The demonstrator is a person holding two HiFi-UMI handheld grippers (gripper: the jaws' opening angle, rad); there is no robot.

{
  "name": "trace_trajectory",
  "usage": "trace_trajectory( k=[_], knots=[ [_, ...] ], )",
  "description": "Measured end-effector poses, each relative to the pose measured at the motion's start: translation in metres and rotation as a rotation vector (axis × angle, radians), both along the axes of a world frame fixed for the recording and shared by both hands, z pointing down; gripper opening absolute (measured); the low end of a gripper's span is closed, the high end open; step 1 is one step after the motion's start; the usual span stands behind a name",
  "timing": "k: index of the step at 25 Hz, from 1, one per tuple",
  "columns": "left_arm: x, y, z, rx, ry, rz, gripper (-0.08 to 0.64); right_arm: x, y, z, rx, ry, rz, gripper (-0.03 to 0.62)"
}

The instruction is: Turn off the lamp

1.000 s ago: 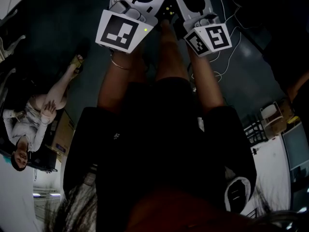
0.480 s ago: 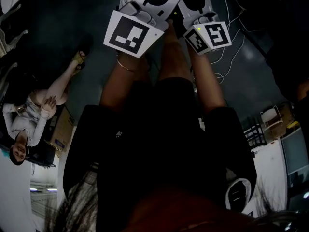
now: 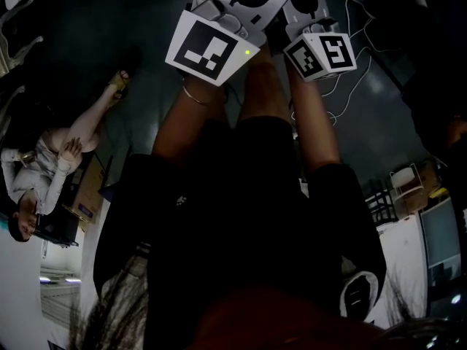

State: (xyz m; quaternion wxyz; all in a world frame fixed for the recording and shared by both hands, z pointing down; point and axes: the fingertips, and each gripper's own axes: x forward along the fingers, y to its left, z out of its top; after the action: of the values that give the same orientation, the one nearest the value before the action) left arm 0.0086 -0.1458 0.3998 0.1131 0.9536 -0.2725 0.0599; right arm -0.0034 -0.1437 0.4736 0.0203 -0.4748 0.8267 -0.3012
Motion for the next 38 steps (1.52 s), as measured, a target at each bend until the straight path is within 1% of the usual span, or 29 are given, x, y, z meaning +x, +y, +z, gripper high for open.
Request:
trace_trajectory(
  k=[6, 12, 14, 17, 19, 25, 31, 38],
  knots=[
    [-0.002, 0.0, 0.004, 0.0, 0.004, 0.003, 0.023, -0.005, 0.003, 0.003, -0.008, -0.009, -0.031, 0.08],
    [-0.005, 0.0, 0.004, 0.04, 0.002, 0.036, 0.023, -0.006, 0.006, 0.003, -0.021, -0.028, -0.046, 0.077],
    [-0.007, 0.001, 0.005, 0.043, 0.012, 0.043, 0.023, -0.006, 0.007, 0.002, -0.021, -0.035, -0.051, 0.077],
    [-0.007, 0.006, 0.007, 0.028, 0.031, 0.063, 0.029, -0.005, 0.009, -0.001, -0.019, -0.054, -0.051, 0.077],
    [-0.007, 0.008, 0.009, 0.022, 0.029, 0.076, 0.049, -0.003, 0.01, -0.003, -0.017, -0.07, -0.046, 0.077],
    [-0.021, 0.01, 0.025, -0.024, 0.032, 0.066, 0.069, 0.001, 0.01, -0.009, -0.009, -0.102, -0.041, 0.077],
    [-0.037, 0.013, 0.05, -0.062, -0.005, 0.08, 0.084, 0.005, 0.01, -0.013, -0.003, -0.123, -0.043, 0.077],
    [-0.041, 0.02, 0.078, -0.082, -0.034, 0.082, 0.09, 0.007, 0.013, -0.022, 0.005, -0.157, -0.05, 0.077]
  ],
)
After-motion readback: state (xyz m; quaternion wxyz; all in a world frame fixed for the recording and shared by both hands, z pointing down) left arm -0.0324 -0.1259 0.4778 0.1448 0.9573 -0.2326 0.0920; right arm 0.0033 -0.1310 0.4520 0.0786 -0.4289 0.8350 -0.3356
